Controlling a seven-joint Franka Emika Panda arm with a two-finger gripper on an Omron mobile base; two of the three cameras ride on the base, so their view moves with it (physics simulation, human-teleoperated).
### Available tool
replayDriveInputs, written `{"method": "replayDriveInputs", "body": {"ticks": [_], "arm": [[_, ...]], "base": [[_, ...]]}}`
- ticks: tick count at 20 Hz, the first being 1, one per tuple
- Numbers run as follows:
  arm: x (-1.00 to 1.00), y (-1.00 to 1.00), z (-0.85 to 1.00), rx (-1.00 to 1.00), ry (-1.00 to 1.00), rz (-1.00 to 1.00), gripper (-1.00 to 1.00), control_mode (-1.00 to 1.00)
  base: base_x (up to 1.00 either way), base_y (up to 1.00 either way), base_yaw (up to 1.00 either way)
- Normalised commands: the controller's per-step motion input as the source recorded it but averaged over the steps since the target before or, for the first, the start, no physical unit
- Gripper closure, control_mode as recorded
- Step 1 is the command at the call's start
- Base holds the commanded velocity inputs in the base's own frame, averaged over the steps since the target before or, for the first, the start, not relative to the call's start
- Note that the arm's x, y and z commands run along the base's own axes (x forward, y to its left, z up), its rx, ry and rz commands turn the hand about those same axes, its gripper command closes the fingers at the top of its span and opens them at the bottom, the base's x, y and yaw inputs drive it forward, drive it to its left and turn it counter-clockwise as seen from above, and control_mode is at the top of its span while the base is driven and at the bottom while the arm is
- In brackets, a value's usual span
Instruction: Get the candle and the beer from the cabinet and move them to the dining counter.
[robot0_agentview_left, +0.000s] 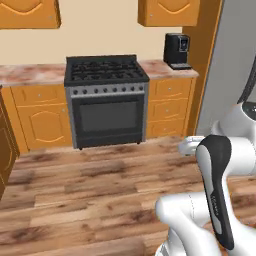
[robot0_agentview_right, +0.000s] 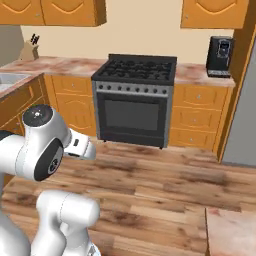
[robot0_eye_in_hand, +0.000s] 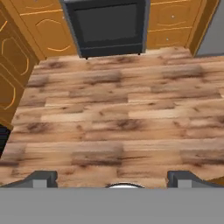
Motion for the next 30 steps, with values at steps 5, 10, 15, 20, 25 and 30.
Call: {"method": "replayDriveInputs", "body": {"ticks": [5, 10, 15, 20, 25, 30], "arm": [[0.00, 0.00, 0.00, 0.00, 0.00, 0.00, -1.00, 1.00], [0.00, 0.00, 0.00, 0.00, 0.00, 0.00, -1.00, 1.00], [0.00, 0.00, 0.00, 0.00, 0.00, 0.00, -1.00, 1.00], [0.00, 0.00, 0.00, 0.00, 0.00, 0.00, -1.00, 1.00], [0.00, 0.00, 0.00, 0.00, 0.00, 0.00, -1.00, 1.00], [0.00, 0.00, 0.00, 0.00, 0.00, 0.00, -1.00, 1.00]], "base": [[0.03, 0.00, 0.93], [0.04, 0.00, 0.93], [0.07, 0.00, 0.90], [0.11, 0.00, 0.81], [0.22, -0.05, 0.62], [0.19, -0.13, 0.32]]}}
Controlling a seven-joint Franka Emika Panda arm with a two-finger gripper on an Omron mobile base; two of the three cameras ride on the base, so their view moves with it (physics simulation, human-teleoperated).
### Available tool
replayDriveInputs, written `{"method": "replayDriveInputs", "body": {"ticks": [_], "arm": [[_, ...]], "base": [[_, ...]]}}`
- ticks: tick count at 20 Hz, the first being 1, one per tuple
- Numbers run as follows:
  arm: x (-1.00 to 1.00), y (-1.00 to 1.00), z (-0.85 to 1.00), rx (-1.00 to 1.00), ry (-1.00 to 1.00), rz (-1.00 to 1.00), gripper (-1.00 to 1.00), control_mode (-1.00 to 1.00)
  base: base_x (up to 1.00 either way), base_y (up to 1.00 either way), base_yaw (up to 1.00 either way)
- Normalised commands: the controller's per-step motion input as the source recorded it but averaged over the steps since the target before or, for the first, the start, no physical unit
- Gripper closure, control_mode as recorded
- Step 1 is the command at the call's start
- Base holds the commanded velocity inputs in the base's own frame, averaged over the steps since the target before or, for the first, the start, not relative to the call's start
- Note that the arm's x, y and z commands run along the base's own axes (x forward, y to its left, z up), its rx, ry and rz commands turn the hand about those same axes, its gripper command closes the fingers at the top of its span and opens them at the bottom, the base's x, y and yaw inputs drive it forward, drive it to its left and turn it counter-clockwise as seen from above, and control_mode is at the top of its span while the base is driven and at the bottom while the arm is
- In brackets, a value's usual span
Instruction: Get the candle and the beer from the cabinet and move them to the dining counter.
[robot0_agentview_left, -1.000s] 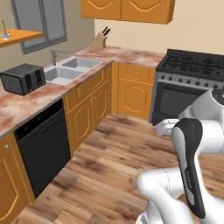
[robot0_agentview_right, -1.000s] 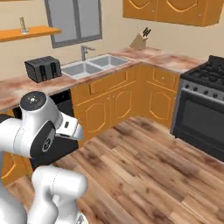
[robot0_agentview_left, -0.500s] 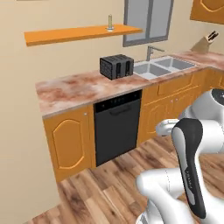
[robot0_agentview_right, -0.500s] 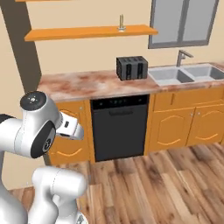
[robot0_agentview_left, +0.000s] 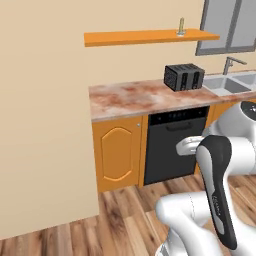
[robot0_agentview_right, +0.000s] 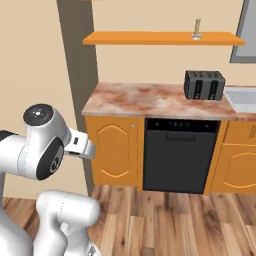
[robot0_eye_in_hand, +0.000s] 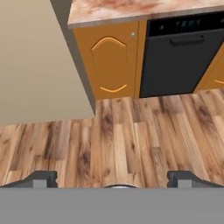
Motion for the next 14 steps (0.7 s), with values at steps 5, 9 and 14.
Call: {"method": "replayDriveInputs", "body": {"ticks": [5, 9, 14], "arm": [[0.00, 0.00, 0.00, 0.00, 0.00, 0.00, -1.00, 1.00], [0.00, 0.00, 0.00, 0.00, 0.00, 0.00, -1.00, 1.00], [0.00, 0.00, 0.00, 0.00, 0.00, 0.00, -1.00, 1.00]], "base": [[0.12, -0.06, -0.03], [0.21, -0.13, 0.00], [0.39, -0.23, 0.07]]}}
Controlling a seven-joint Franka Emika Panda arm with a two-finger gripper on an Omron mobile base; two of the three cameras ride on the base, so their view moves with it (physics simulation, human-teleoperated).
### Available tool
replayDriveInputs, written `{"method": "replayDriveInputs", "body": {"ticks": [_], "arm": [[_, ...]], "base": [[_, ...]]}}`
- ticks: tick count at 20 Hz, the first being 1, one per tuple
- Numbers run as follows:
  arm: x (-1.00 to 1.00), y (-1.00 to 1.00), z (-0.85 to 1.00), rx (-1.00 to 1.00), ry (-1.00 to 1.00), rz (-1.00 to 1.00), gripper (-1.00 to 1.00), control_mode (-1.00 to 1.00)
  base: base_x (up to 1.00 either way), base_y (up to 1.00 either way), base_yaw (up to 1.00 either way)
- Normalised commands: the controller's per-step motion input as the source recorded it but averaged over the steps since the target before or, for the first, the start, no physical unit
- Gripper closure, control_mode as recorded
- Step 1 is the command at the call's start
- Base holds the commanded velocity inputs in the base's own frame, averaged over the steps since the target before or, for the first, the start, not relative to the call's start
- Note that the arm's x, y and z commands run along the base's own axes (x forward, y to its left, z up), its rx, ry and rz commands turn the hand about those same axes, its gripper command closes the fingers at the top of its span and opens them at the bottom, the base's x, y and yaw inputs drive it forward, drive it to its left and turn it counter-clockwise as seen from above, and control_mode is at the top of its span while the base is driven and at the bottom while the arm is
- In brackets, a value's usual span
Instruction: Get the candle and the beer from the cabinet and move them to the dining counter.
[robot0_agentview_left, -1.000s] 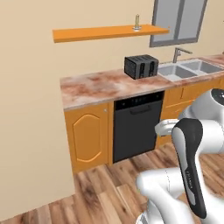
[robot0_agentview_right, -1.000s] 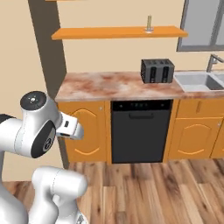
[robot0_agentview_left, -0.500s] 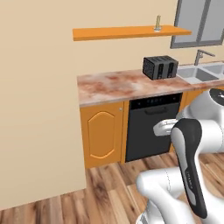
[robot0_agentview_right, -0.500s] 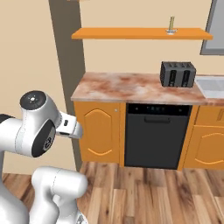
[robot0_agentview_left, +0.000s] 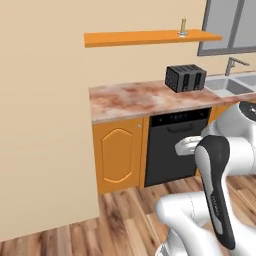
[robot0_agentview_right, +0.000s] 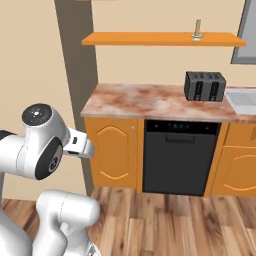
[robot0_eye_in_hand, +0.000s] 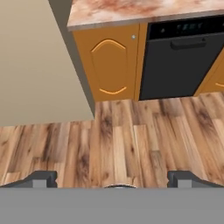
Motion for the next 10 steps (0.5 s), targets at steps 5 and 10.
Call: {"method": "replayDriveInputs", "body": {"ticks": [5, 10], "arm": [[0.00, 0.00, 0.00, 0.00, 0.00, 0.00, -1.00, 1.00], [0.00, 0.00, 0.00, 0.00, 0.00, 0.00, -1.00, 1.00]], "base": [[0.44, -0.29, 0.19], [0.50, -0.31, 0.15]]}}
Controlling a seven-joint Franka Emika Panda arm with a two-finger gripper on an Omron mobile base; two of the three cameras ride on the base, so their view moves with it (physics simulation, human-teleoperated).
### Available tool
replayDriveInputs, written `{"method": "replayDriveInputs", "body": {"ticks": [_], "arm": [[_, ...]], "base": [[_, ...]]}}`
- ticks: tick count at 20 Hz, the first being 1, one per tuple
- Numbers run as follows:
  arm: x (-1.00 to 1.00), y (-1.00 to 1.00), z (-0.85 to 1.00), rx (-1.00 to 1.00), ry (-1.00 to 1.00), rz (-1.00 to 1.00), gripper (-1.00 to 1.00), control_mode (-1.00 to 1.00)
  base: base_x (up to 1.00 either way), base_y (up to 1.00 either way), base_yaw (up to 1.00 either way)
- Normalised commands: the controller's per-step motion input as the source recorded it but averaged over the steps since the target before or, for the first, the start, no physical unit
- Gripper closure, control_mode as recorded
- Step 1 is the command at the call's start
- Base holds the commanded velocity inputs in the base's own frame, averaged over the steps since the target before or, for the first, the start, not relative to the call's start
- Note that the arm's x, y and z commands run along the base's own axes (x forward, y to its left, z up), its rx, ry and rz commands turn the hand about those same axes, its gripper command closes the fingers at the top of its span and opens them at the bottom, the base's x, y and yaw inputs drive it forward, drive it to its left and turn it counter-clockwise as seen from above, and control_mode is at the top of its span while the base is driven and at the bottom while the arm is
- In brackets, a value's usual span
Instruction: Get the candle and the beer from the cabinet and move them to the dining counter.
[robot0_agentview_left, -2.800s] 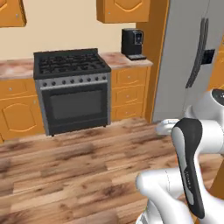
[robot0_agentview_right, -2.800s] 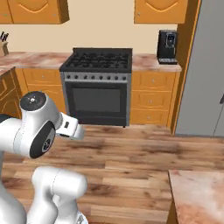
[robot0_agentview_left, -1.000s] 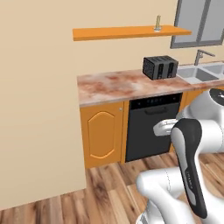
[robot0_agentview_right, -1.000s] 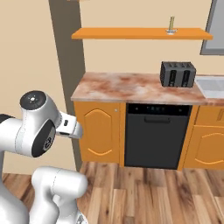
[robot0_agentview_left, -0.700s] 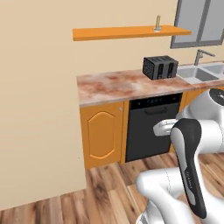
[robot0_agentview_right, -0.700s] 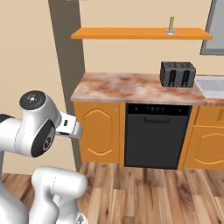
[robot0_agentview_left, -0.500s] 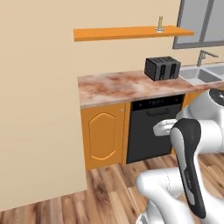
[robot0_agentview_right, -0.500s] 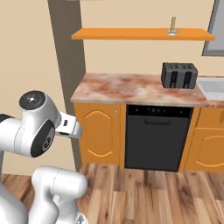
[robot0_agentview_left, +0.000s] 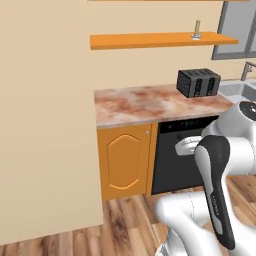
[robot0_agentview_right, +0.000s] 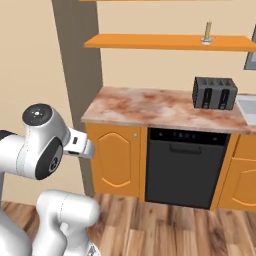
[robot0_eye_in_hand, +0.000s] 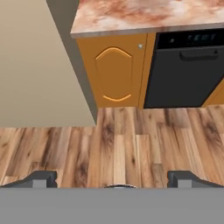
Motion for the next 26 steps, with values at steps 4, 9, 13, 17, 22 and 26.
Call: {"method": "replayDriveInputs", "body": {"ticks": [4, 9, 13, 17, 22, 26], "arm": [[0.00, 0.00, 0.00, 0.00, 0.00, 0.00, -1.00, 1.00], [0.00, 0.00, 0.00, 0.00, 0.00, 0.00, -1.00, 1.00], [0.00, 0.00, 0.00, 0.00, 0.00, 0.00, -1.00, 1.00], [0.00, 0.00, 0.00, 0.00, 0.00, 0.00, -1.00, 1.00], [0.00, 0.00, 0.00, 0.00, 0.00, 0.00, -1.00, 1.00], [0.00, 0.00, 0.00, 0.00, 0.00, 0.00, -1.00, 1.00]], "base": [[0.46, -0.46, 0.13], [0.49, -0.45, 0.12], [0.49, -0.48, 0.12], [0.46, -0.48, 0.14], [0.45, -0.51, 0.11], [0.44, -0.56, 0.06]]}}
